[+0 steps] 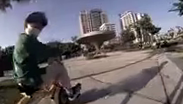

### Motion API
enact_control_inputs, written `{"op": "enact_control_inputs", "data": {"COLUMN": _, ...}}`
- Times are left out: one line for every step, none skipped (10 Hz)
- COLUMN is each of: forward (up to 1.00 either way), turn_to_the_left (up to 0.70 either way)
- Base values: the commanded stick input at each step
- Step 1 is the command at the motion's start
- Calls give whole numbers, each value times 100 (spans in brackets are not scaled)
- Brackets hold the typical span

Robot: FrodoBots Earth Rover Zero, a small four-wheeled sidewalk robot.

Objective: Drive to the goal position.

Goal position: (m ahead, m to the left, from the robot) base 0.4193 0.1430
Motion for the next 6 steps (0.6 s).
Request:
{"op": "enact_control_inputs", "data": {"forward": 0, "turn_to_the_left": 0}}
{"op": "enact_control_inputs", "data": {"forward": 0, "turn_to_the_left": 0}}
{"op": "enact_control_inputs", "data": {"forward": 0, "turn_to_the_left": 0}}
{"op": "enact_control_inputs", "data": {"forward": 0, "turn_to_the_left": 0}}
{"op": "enact_control_inputs", "data": {"forward": 0, "turn_to_the_left": 0}}
{"op": "enact_control_inputs", "data": {"forward": 0, "turn_to_the_left": 0}}
